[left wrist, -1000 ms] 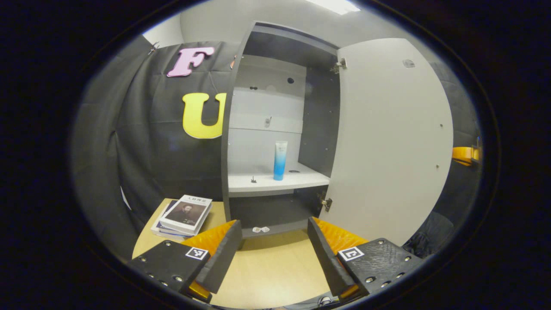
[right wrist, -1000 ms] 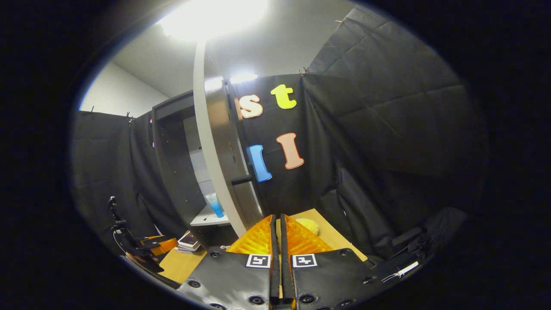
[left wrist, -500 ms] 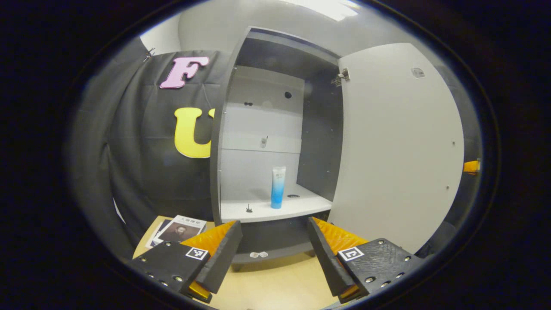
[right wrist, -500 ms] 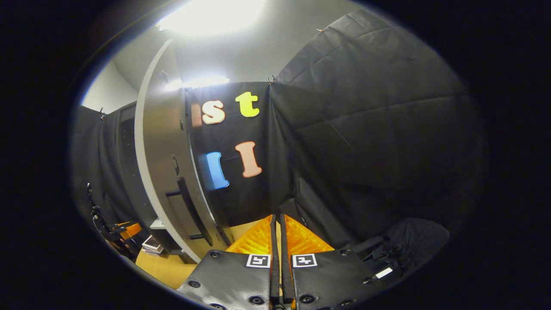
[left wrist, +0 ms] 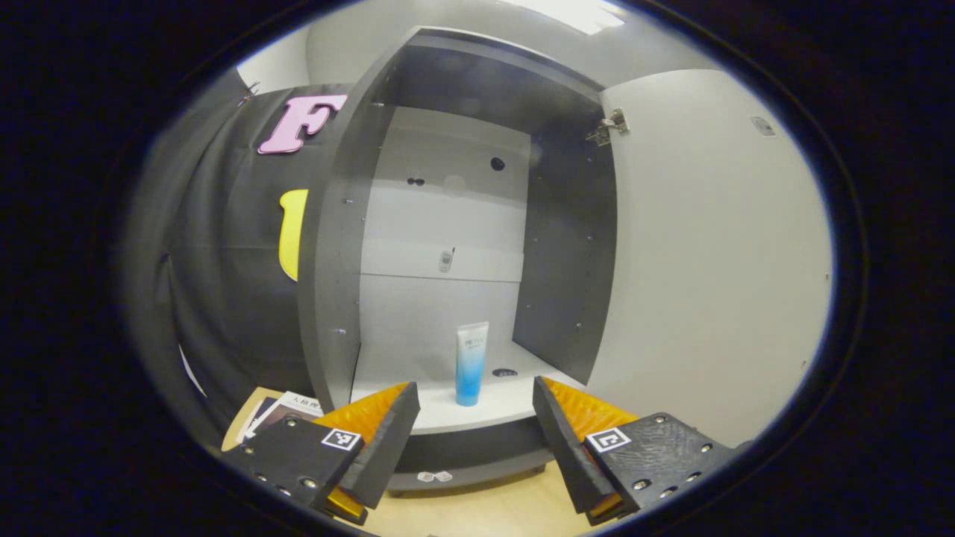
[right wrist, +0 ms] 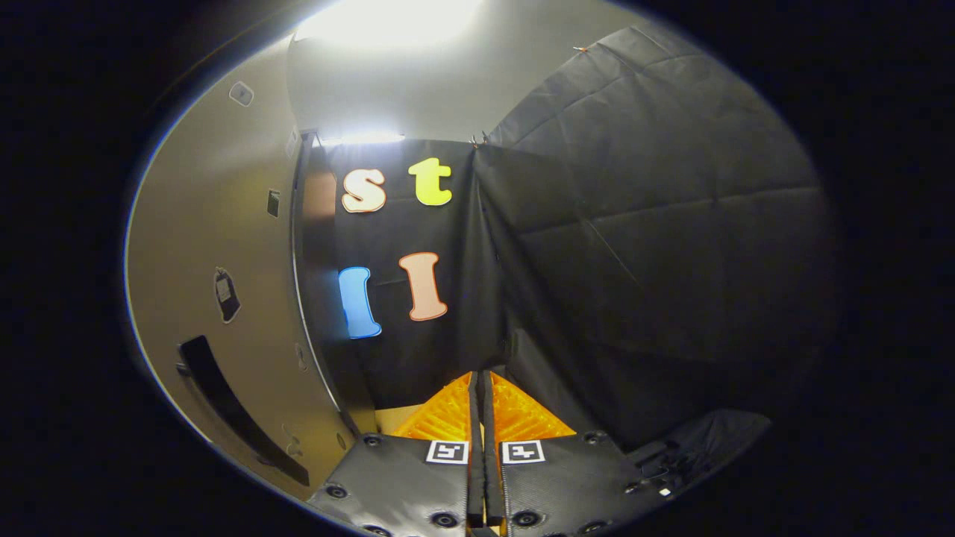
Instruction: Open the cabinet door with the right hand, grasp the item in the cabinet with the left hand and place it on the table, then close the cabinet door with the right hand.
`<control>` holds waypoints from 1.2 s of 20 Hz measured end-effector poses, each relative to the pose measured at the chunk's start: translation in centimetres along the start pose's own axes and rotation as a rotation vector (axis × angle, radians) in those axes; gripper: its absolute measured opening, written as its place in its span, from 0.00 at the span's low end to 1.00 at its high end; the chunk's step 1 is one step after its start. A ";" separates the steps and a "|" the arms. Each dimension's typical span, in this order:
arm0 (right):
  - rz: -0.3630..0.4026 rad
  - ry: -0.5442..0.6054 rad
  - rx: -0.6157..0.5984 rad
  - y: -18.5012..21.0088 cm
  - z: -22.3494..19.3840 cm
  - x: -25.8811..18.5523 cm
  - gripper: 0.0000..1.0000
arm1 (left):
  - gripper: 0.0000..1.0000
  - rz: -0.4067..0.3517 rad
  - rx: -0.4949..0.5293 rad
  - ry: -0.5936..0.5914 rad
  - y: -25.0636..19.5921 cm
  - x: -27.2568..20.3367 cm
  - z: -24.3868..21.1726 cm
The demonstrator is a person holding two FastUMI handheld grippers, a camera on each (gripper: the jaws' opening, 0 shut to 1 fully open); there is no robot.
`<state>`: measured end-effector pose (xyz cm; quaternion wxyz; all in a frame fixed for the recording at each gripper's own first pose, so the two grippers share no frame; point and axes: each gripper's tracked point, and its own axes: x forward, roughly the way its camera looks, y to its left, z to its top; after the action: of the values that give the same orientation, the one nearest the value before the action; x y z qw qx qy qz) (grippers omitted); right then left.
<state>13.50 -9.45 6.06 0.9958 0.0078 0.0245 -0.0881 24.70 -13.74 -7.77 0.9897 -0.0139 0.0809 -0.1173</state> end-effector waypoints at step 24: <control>-0.083 0.021 0.140 -4.0 -1.4 11.0 0.92 | 0.56 -0.059 0.130 0.077 0.1 16.2 -3.1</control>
<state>23.52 -15.26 4.03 0.9880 0.0773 0.0290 -0.1306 39.73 -17.47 -13.37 0.9808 0.0524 0.1105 -0.1521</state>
